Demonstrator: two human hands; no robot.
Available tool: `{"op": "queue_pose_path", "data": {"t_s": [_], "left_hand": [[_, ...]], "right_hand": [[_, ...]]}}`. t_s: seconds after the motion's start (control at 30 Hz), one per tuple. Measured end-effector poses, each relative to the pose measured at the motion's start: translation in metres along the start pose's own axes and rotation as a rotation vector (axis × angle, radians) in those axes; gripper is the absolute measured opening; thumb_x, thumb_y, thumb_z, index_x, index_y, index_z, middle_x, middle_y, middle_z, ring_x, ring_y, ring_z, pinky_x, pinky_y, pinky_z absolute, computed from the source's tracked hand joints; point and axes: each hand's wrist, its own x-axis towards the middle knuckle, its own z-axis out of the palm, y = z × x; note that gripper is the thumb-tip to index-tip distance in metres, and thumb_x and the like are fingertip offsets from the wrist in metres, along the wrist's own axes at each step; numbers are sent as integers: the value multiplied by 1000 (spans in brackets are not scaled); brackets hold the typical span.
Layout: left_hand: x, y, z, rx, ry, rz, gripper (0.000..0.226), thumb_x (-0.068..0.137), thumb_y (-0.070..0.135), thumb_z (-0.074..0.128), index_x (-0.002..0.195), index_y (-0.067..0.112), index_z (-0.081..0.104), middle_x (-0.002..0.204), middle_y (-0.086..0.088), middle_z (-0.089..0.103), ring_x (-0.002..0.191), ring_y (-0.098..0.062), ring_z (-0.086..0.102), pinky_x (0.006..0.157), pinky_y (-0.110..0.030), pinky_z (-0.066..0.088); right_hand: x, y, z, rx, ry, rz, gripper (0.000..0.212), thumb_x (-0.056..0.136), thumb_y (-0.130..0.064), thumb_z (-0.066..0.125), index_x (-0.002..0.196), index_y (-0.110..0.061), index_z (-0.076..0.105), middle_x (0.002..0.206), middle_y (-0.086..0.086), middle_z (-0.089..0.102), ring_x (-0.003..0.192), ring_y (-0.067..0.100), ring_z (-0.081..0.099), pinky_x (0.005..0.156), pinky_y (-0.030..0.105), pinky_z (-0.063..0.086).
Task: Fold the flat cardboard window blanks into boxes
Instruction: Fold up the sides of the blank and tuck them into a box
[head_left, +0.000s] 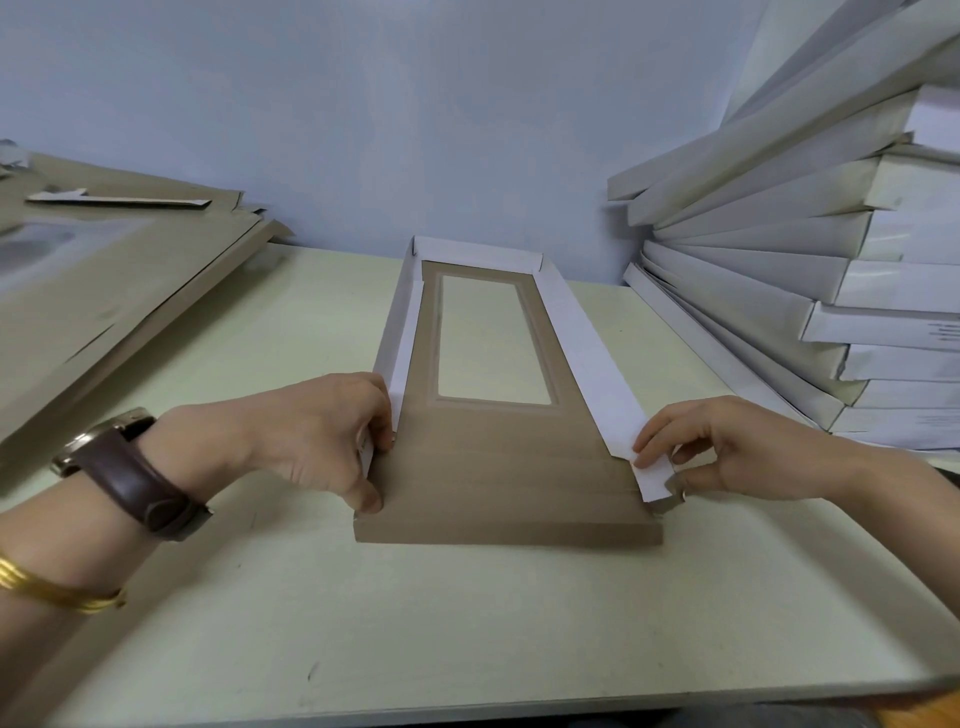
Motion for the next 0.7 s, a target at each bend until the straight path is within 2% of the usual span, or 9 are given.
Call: {"op": "queue_pose_path", "data": {"t_s": [0.17,0.27,0.33,0.47,0.6,0.7], "left_hand": [[2,1,-1,12,-29,-7,49,61,38,85,99,24,57,110,12,46,92,-8,56,75,-22,50],[2,0,-1,28,-35,-3,49,62,38,85,100,24,57,111,13,45,85,-1,52,66,-13,44],[2,1,-1,33,-33,-5,49,62,37,85,99,25,56,110,12,45,85,-2,52,66,-14,44],[2,2,-2,36,-38,-19,48,62,37,85,98,25,57,110,11,46,86,-4,53,70,-18,46],[6,4,-4,47,-45,-46,51,60,39,86,101,23,61,109,9,52,81,-1,55,63,-13,44],[11,6,-7,58,-31,-73,55,60,41,86,105,18,65,106,5,60,83,-7,60,63,-13,46]], "right_hand": [[-1,9,-2,86,18,25,34,84,5,66,98,-23,78,113,-10,68,96,21,67,87,30,53],[-3,12,-3,159,20,18,41,86,9,63,97,-28,76,111,-10,71,102,7,66,85,17,51],[-3,13,-2,188,7,20,41,87,9,62,98,-28,76,109,-12,71,104,4,65,86,15,50],[-3,13,-1,169,-5,27,42,88,10,59,100,-26,76,109,-13,70,106,9,63,88,20,52],[-3,12,-3,131,-14,35,43,88,11,56,102,-24,75,109,-9,70,107,13,62,93,27,51],[-1,11,-3,85,14,42,43,88,13,54,105,-22,73,112,-9,69,110,14,61,94,26,50]]}}
